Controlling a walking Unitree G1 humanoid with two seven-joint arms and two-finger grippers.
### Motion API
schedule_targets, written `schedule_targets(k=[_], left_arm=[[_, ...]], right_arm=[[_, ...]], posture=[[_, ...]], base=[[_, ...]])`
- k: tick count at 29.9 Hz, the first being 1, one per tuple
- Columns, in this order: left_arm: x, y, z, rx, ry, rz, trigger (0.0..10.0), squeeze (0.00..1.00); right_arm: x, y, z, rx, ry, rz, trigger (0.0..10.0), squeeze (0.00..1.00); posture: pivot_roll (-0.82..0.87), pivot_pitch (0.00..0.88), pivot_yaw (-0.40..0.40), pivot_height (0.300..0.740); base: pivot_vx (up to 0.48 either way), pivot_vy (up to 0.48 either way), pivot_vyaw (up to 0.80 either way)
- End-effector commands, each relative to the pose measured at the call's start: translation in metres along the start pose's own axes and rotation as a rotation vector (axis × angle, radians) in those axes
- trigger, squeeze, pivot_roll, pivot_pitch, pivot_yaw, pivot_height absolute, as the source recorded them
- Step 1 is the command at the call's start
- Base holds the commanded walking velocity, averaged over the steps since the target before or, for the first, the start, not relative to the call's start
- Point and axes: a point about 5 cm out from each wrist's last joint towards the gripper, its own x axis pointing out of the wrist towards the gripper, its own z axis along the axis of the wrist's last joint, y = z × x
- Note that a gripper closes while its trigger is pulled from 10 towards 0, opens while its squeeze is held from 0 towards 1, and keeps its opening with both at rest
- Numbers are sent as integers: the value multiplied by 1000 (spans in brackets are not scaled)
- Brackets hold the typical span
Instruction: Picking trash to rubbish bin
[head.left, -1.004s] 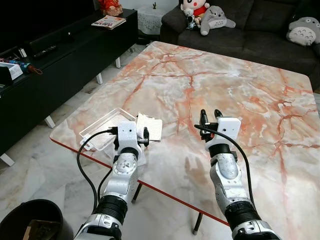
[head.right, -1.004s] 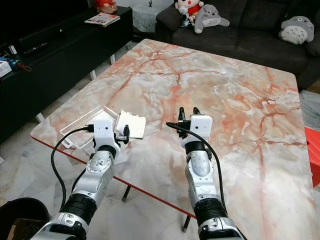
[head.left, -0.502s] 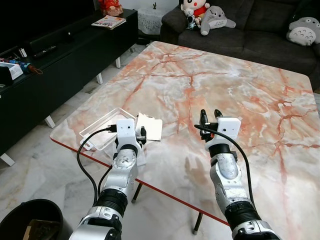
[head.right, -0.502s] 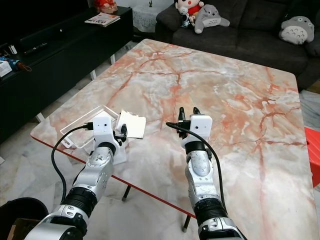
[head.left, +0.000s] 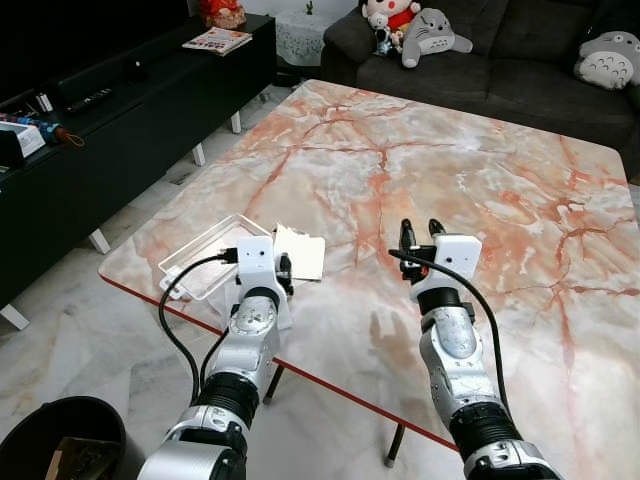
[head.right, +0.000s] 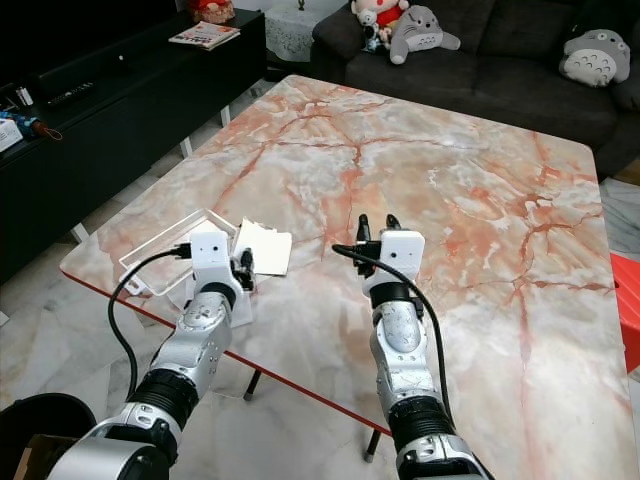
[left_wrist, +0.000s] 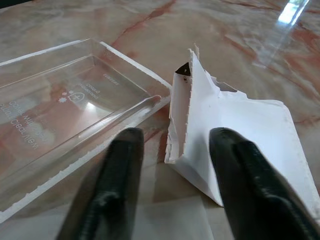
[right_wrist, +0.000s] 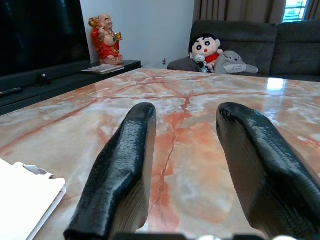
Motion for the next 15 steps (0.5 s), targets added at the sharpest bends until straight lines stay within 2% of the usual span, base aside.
schedule_targets(k=[1,15], left_arm=[[3,-5,5,-16,-11,-13,0,0],[4,-1,6,-9,-23,-2,0,0]], right_arm=[[1,-2,1,0,2,-4,10000,0],[1,-2,1,0,5,-3,10000,0]], posture=[[142,65,-71,740],[140,64,-71,740]], base=[[0,0,0],[0,0,0]])
